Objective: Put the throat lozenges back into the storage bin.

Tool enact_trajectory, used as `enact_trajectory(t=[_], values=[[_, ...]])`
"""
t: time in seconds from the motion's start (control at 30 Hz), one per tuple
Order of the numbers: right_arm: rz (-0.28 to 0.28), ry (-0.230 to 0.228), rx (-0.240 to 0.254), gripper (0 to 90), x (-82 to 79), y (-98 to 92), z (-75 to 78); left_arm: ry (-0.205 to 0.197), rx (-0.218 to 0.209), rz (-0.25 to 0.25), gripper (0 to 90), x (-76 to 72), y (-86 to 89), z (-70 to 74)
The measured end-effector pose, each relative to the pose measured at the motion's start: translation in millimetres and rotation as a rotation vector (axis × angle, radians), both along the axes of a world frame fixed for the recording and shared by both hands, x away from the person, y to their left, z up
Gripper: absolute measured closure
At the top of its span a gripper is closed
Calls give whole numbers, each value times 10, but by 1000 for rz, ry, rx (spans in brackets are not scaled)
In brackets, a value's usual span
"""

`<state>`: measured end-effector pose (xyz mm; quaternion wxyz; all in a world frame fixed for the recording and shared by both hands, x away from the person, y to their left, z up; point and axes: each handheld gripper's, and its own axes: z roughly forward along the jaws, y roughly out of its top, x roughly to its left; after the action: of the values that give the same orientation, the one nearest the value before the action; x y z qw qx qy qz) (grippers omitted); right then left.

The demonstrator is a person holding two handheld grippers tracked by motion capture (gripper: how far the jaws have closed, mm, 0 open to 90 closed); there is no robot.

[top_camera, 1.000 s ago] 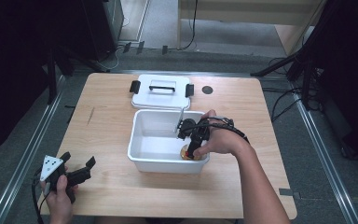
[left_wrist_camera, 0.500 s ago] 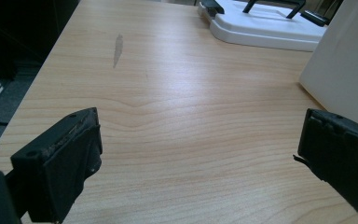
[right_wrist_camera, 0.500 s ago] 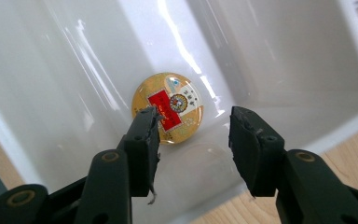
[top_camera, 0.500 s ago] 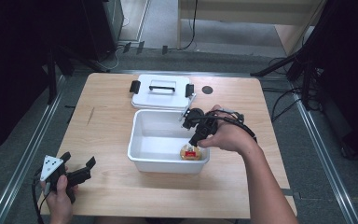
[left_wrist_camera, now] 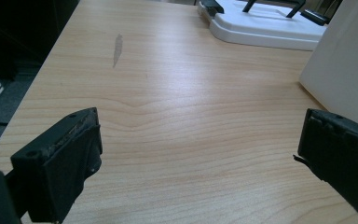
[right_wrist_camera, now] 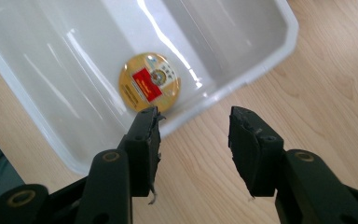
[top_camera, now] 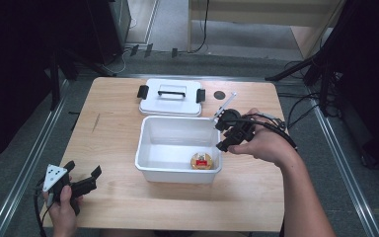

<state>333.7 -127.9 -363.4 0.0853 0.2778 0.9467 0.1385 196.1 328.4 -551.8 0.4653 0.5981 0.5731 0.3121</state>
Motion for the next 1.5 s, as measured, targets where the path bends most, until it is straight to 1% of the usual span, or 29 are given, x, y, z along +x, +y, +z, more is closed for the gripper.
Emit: enact_trajectory(t=[0.03,0.13,0.2,0.23,0.27,0.3,0.33,0.37,0.4,0.47,0.53,0.6,0.63,0.67,0.7,0.73,0.77,0.83,0.87,0.93,1.03,1.07,1.1,1.13,1.17,1.2,1.3,1.47,1.5], values=[[-15,2,-4,534,-11,-82,-4,0,2,-1,0,0,-1,0],[-36,5,-1,525,-23,-209,-48,0,3,-2,0,-1,0,0],[-54,8,-7,517,-36,-287,-101,0,2,-1,0,-3,-1,0],[-54,8,-7,517,-36,-287,-101,0,2,0,0,-3,-2,0],[-69,16,-5,498,-48,-368,-164,0,2,0,0,-3,-2,0],[-69,16,-5,498,-48,-368,-164,0,2,0,0,-3,-2,0],[-87,16,-4,482,-62,-446,-234,-1,2,1,0,-4,-2,0],[-87,16,-4,482,-62,-446,-234,-1,2,1,0,-4,-2,0],[-112,14,-7,440,-68,-537,-319,-2,0,2,0,-3,-2,-1],[-129,5,-13,397,-77,-603,-387,-2,0,3,0,-4,-1,-1],[-149,4,-6,358,-96,-674,-470,-1,0,2,0,-4,0,0],[-157,3,-1,335,-108,-708,-510,-1,0,3,0,-4,1,0],[-175,0,10,305,-132,-745,-559,-1,1,3,0,-5,1,0],[-198,-16,10,246,-165,-794,-630,-2,-1,4,0,-4,1,0],[-215,-27,5,220,-182,-821,-669,-2,-2,4,0,-4,2,0],[-215,-27,5,220,-182,-821,-669,-2,-2,4,0,-4,2,0],[-248,-37,15,135,-209,-894,-758,-2,-3,6,0,-5,2,0],[-253,-35,23,114,-218,-922,-788,-3,-3,6,0,-5,3,0],[-278,-56,42,70,-258,-990,-855,-3,-3,8,0,-8,5,0],[-304,-62,83,3,-299,-1068,-924,-5,-7,10,0,-7,6,-2],[-328,-90,137,0,-369,-1156,-1001,-5,-9,11,0,-8,8,-2],[-328,-90,137,0,-369,-1156,-1001,-5,-9,12,0,-8,7,-2],[-332,-106,150,0,-399,-1182,-1031,-5,-8,11,0,-9,7,-1],[-354,-142,169,0,-465,-1245,-1098,-5,-7,11,0,-9,6,-1],[-354,-142,169,0,-465,-1245,-1098,-5,-7,11,0,-10,7,-1],[-379,-179,197,0,-519,-1306,-1160,-6,-9,13,0,-11,7,-1],[-422,-232,231,0,-593,-1399,-1244,-5,-8,14,0,-11,6,-1],[-526,-325,334,0,-733,-1612,-1398,-6,-6,15,0,-12,4,-1],[-526,-325,334,0,-733,-1612,-1398,-6,-6,15,0,-12,4,-1]])
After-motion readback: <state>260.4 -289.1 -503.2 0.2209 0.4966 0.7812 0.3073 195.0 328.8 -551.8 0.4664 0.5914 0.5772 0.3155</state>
